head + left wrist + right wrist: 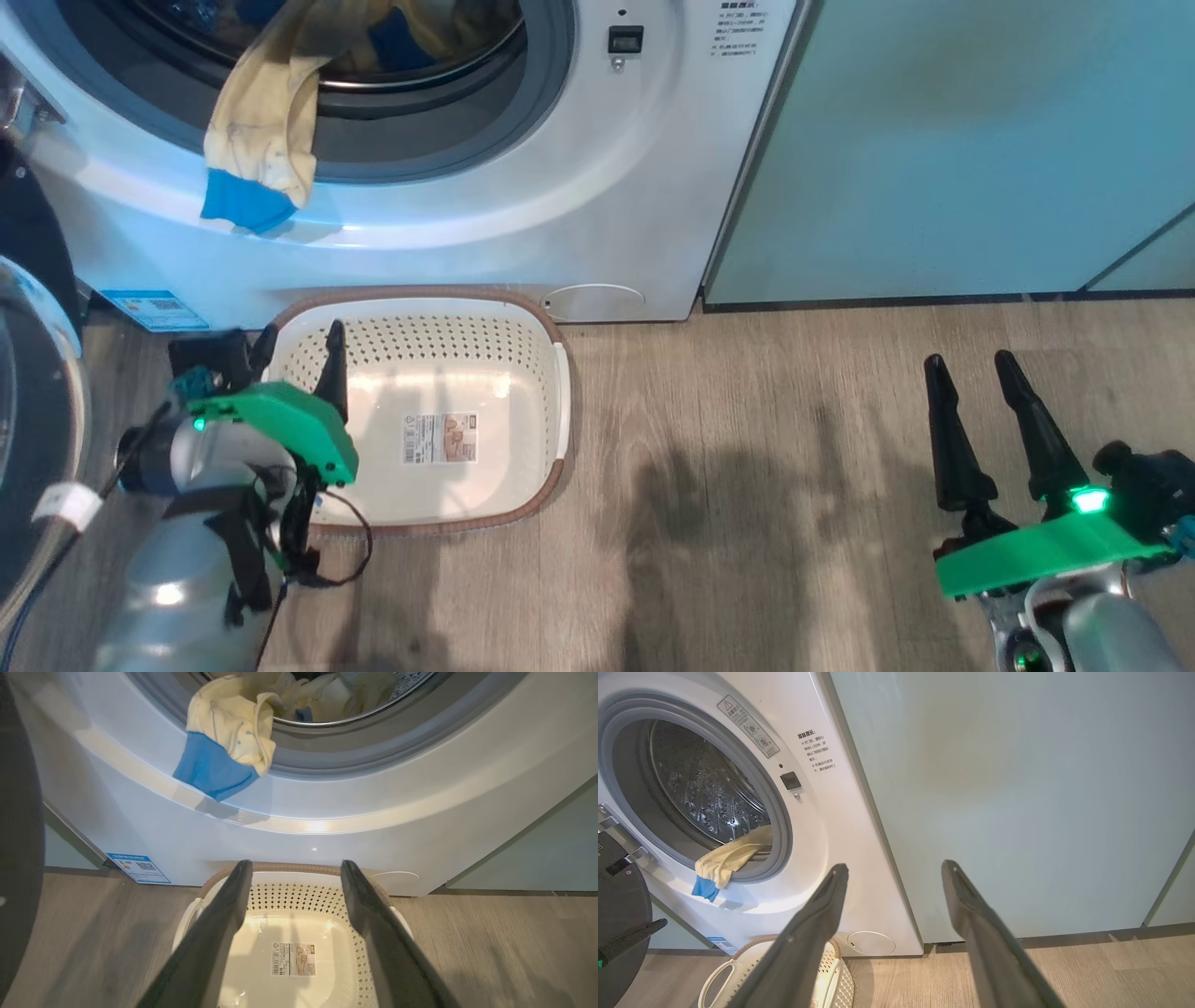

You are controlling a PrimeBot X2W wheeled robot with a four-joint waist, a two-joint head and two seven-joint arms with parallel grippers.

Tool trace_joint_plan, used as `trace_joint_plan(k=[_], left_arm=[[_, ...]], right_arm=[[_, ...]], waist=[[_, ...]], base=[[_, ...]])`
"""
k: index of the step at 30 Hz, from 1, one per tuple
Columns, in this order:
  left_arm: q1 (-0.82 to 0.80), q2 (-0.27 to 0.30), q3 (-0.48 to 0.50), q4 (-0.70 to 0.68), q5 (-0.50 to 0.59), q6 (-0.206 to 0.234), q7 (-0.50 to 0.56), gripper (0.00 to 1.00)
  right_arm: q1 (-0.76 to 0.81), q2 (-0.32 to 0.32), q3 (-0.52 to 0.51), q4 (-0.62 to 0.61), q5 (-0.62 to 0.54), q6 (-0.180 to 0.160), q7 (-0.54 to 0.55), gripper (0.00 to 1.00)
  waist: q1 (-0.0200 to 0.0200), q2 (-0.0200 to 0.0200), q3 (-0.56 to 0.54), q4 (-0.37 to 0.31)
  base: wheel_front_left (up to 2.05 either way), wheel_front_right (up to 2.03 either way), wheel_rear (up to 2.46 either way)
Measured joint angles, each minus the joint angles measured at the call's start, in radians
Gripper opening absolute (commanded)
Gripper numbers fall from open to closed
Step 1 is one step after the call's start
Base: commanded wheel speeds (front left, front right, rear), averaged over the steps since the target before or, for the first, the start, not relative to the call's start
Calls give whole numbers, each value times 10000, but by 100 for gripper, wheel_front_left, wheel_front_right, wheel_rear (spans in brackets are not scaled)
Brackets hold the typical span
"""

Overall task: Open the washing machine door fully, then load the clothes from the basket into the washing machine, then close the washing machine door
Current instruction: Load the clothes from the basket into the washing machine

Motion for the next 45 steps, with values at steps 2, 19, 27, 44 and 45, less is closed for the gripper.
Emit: trace_joint_plan(k=[2, 19, 27, 44, 45], left_arm=[[211, 2, 63, -272, 25, 92, 0, 100], [1080, -29, 656, -1361, 90, 267, 0, 100], [1406, -92, 959, -1710, 100, 268, 0, 100], [337, 263, 499, -1760, 738, 244, 1028, 100], [81, 322, 470, -1695, 740, 251, 1160, 100]], right_arm=[[50, -15, 2, 0, 0, 0, 0, 100], [384, -73, 10, 23, 0, -2, 0, 100], [440, -88, 0, 23, 0, 0, 0, 100], [538, -86, 25, -15, 0, -2, 0, 100], [527, -86, 33, -27, 0, -2, 0, 100]], waist=[[0, 0, -45, 22], [0, 0, -422, 51], [0, 0, -625, 78], [1, 0, -168, 107], [1, 0, -95, 90]], base=[[0, 0, 0], [0, 0, 0], [0, 0, 0], [0, 0, 0], [0, 0, 0]])
